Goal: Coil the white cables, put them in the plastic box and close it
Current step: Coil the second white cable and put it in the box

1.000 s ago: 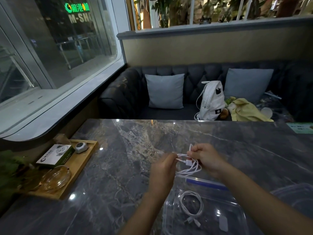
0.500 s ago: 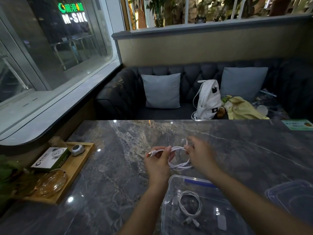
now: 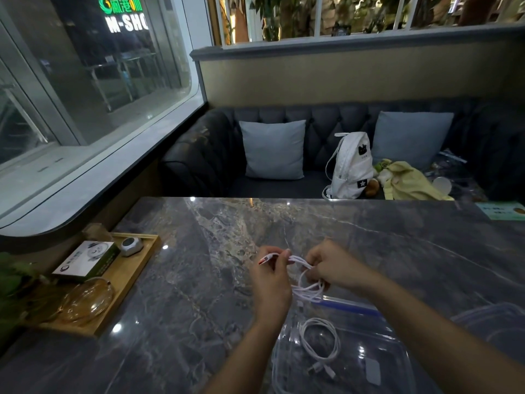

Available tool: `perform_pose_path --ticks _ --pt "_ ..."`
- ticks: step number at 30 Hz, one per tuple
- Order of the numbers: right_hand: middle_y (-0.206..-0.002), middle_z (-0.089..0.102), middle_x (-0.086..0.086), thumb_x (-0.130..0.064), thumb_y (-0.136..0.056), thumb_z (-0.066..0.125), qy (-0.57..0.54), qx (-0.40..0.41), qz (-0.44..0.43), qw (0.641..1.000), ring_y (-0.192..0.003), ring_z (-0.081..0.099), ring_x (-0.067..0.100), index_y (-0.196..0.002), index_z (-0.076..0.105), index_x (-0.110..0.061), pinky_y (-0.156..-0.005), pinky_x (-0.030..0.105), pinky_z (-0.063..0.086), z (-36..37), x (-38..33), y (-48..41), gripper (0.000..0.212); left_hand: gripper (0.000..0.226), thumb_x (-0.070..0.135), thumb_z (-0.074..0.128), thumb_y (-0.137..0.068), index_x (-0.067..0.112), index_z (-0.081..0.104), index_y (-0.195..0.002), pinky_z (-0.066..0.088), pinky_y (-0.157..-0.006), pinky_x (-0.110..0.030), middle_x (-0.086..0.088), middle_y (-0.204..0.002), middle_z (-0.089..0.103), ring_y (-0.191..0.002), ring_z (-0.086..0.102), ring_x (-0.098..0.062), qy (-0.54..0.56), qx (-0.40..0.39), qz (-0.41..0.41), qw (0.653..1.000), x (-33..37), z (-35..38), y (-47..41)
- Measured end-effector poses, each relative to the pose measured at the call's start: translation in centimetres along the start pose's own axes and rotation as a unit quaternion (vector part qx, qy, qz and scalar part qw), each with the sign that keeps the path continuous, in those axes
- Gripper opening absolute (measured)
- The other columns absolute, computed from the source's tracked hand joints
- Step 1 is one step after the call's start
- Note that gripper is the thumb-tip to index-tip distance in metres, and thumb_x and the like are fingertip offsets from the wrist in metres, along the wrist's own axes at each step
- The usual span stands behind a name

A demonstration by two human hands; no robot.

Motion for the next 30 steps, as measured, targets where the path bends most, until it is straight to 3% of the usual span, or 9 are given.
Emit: perform_pose_path --ticks 2,5,9,12,15,18,23,27,30 --pt "-0.062 0.060 0.016 0.010 -0.075 0.059 -0.044 0.013 0.012 0.999 -0.052 0.057 0.019 -0.069 0.061 -0.003 -0.048 0.025 0.047 -0.1 0.6 0.0 0.015 0.021 0.015 0.052 -0.093 0.012 0.060 -0.073 0.049 -0.064 -0.031 -0.002 -0.068 0.065 -0.065 0.061 -0.008 -0.104 -0.055 0.014 0.993 0.2 0.7 0.0" --pt "-0.060 0.059 0.012 0.012 -0.077 0.057 -0.080 0.036 0.021 0.996 -0.048 0.056 0.017 -0.068 0.058 -0.006 -0.046 0.024 0.045 -0.4 1.3 -0.1 0.020 0.046 0.024 0.035 -0.099 -0.002 0.065 -0.075 0.049 -0.069 -0.035 -0.015 -0.072 0.069 -0.067 0.064 -0.025 -0.194 -0.145 -0.015 0.970 -0.5 2.0 0.2" --pt "-0.071 0.063 0.006 0.000 -0.076 0.064 0.030 0.117 -0.026 0.992 -0.063 0.061 0.021 -0.076 0.062 -0.011 -0.062 0.035 0.051 -1.2 0.9 -0.2 0.011 0.044 0.018 0.037 -0.099 0.004 0.059 -0.063 0.044 -0.055 -0.032 -0.015 -0.054 0.059 -0.052 0.056 -0.027 -0.047 -0.158 -0.133 0.977 -1.8 2.2 0.7" --pt "-0.088 0.066 0.006 -0.002 -0.076 0.065 0.121 0.159 -0.161 0.966 -0.080 0.060 0.021 -0.086 0.067 -0.009 -0.073 0.041 0.051 -1.3 -1.3 0.7 0.013 0.044 0.018 0.037 -0.099 0.008 0.058 -0.061 0.042 -0.047 -0.024 -0.008 -0.051 0.057 -0.046 0.054 -0.020 0.024 -0.149 -0.193 0.969 -2.4 2.3 1.0" --pt "-0.091 0.070 0.006 -0.003 -0.077 0.063 0.217 0.156 -0.285 0.920 -0.076 0.065 0.024 -0.088 0.072 -0.010 -0.064 0.040 0.054 -0.6 -3.3 2.1 0.015 0.042 0.020 0.038 -0.099 0.003 0.061 -0.068 0.044 -0.040 -0.017 -0.003 -0.048 0.059 -0.039 0.055 -0.013 0.072 -0.159 -0.231 0.957 -2.5 2.3 1.3" --pt "-0.085 0.072 0.004 -0.006 -0.078 0.064 0.220 0.170 -0.328 0.903 -0.070 0.067 0.022 -0.085 0.074 -0.011 -0.057 0.033 0.054 -0.9 -4.0 2.7 0.014 0.040 0.021 0.039 -0.099 -0.004 0.064 -0.079 0.051 -0.046 -0.023 -0.009 -0.055 0.063 -0.045 0.061 -0.017 0.120 -0.180 -0.247 0.944 -2.3 2.2 1.4" --pt "-0.084 0.073 0.007 0.003 -0.075 0.066 0.019 0.208 -0.241 0.948 -0.074 0.065 0.010 -0.084 0.074 -0.007 -0.071 0.021 0.052 -1.7 -2.3 1.7 0.016 0.041 0.021 0.039 -0.098 -0.007 0.064 -0.080 0.053 -0.048 -0.027 -0.013 -0.059 0.064 -0.049 0.061 -0.021 0.155 -0.165 -0.220 0.949 -1.9 2.0 0.8" --pt "-0.069 0.069 -0.003 0.003 -0.072 0.068 -0.092 0.225 -0.142 0.960 -0.060 0.062 -0.002 -0.078 0.075 -0.008 -0.061 0.012 0.050 -1.4 -0.8 0.7 0.015 0.043 0.020 0.037 -0.099 0.007 0.067 -0.071 0.050 -0.042 -0.024 -0.004 -0.052 0.067 -0.046 0.063 -0.015 0.062 -0.152 -0.141 0.976 -1.3 1.4 0.5" --pt "-0.055 0.065 -0.010 -0.001 -0.073 0.070 -0.163 0.216 -0.087 0.959 -0.049 0.059 0.002 -0.068 0.073 -0.018 -0.051 0.014 0.048 -1.3 0.3 0.3 0.018 0.046 0.022 0.034 -0.100 0.015 0.060 -0.062 0.049 -0.038 -0.023 -0.004 -0.045 0.061 -0.039 0.060 -0.013 -0.055 -0.156 -0.076 0.983 -0.6 1.4 0.8"
Point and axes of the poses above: each hand's wrist, its own y-axis away from the middle knuckle, its own z-axis out of the palm, x = y × z, the point moved 8 cm from there along -y, towards the middle knuckle
